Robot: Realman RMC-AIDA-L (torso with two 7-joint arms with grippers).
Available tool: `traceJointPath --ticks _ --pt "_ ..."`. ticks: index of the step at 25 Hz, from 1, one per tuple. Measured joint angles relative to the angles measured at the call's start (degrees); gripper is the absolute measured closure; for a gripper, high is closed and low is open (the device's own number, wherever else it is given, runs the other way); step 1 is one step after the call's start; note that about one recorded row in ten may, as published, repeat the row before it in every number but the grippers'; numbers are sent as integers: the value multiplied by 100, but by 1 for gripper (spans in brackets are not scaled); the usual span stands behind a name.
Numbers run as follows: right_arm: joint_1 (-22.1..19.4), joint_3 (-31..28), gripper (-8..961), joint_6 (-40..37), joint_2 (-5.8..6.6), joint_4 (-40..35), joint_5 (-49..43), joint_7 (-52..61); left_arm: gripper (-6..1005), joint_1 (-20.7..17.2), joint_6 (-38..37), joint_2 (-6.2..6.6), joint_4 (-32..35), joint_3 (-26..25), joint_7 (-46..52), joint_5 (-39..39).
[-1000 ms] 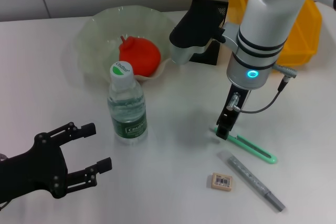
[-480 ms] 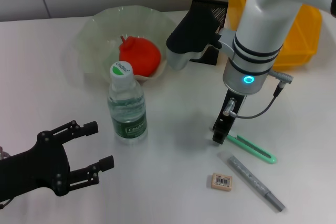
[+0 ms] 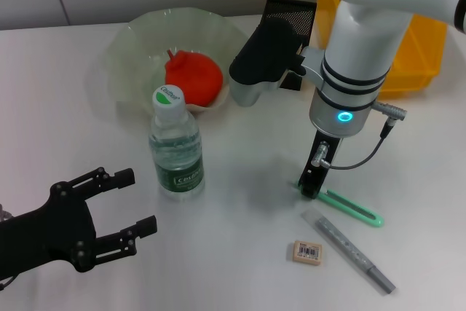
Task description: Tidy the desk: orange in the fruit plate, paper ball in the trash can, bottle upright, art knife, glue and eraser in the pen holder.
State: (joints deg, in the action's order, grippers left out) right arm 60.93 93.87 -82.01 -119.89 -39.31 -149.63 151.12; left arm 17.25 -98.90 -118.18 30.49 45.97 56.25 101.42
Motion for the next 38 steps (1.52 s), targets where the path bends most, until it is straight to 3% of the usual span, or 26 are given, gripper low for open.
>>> traceJointPath --ticks 7,8,9,10,11,13,15,18,22,23,28,38 --pt "-203 -162 763 -220 45 -556 -50 9 199 7 -5 5 0 -3 20 0" --pt "-376 -500 787 -406 79 -1030 -266 8 199 7 -6 6 0 -11 28 0" --pt "-376 -500 787 -406 79 -1030 -266 8 199 7 -6 6 0 -11 28 0" --pt "-541 -1016 787 -629 90 -1625 -634 -40 199 7 -6 6 0 -16 32 0" --pt "-541 -1016 787 -629 90 -1625 -634 -40 199 5 -7 6 0 -20 37 0" --pt "-852 -1967 787 -877 102 -2762 -1090 -293 199 3 -7 6 0 -21 39 0" --pt "-921 -2202 787 -884 110 -3026 -1099 -387 199 0 -5 5 0 -21 39 0" --pt "-1271 -3150 787 -690 126 -4055 -805 -897 199 5 0 3 0 -21 36 0" --pt "-1585 -3419 787 -191 126 -4482 -258 -1291 199 14 11 -1 0 -19 40 -3" --pt "-1799 -3458 787 280 116 -4575 155 -1559 199 21 23 -2 0 -18 45 -21" --pt "-2077 -3436 787 1226 89 -4152 1003 -2322 199 61 69 -13 0 -19 71 -36" --pt "-2116 -3468 786 2253 88 -2761 2419 -3999 199 161 126 -6 -155 -27 73 -54"
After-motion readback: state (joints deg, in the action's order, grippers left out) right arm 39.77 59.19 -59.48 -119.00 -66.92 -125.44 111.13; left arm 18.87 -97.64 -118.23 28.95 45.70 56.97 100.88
